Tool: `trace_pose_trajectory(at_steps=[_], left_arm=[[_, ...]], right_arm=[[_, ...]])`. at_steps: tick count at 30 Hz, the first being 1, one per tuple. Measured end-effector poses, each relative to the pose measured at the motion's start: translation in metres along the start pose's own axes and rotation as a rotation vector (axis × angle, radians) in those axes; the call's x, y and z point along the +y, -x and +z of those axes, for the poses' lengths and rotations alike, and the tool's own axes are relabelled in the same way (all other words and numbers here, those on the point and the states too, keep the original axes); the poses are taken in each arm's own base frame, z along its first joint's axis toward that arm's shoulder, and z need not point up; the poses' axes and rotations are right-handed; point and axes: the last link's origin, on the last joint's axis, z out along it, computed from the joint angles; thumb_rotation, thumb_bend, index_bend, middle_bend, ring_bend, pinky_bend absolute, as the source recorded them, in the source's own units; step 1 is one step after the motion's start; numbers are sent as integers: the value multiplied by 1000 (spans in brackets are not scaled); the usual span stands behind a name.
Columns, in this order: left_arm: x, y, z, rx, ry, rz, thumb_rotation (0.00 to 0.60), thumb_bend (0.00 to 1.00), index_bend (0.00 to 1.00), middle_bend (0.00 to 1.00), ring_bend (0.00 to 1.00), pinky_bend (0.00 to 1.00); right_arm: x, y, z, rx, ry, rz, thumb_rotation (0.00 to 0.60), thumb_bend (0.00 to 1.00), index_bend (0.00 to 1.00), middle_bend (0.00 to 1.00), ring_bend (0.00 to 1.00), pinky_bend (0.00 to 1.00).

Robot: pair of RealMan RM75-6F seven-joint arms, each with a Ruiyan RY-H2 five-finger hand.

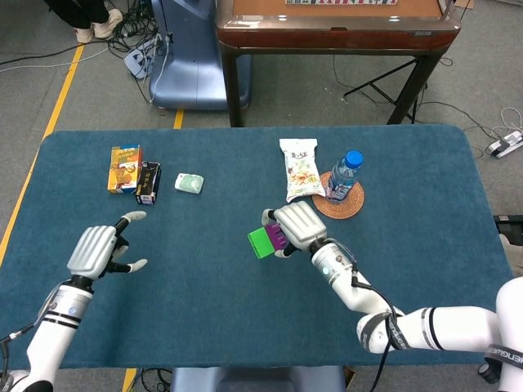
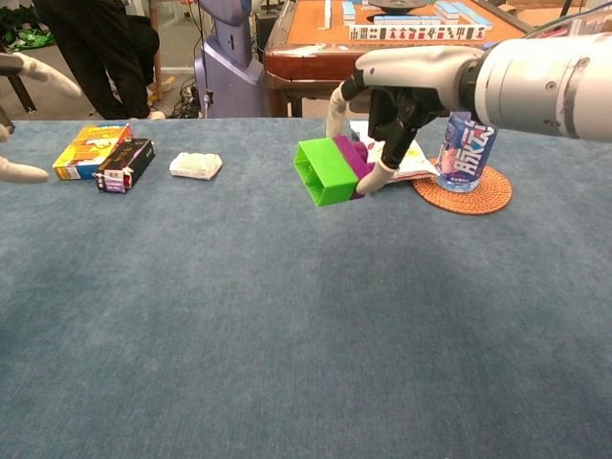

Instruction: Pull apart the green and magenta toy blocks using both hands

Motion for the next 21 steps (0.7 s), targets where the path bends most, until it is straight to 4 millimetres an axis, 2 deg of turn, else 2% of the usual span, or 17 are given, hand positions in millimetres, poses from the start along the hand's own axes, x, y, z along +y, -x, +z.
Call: trace_pose_trajectory(at_steps=[6, 12, 21], left_arm=[[26, 6, 25, -37, 23, -13, 600, 0, 210, 1000, 994, 1000], [43, 14, 43, -63, 10, -29, 600, 0, 189, 1000, 996, 1000], [57, 20, 57, -78, -28, -105, 600, 0, 166, 1000, 999, 1000]], right_arm=[[1, -5, 4, 31, 26, 40, 600, 0, 582, 1000, 1000, 1000], [-3, -4, 12, 52, 47, 90, 600, 0, 582, 1000, 1000, 1000], [-14, 3, 26, 50, 72, 186, 600, 0, 582, 1000, 1000, 1000]])
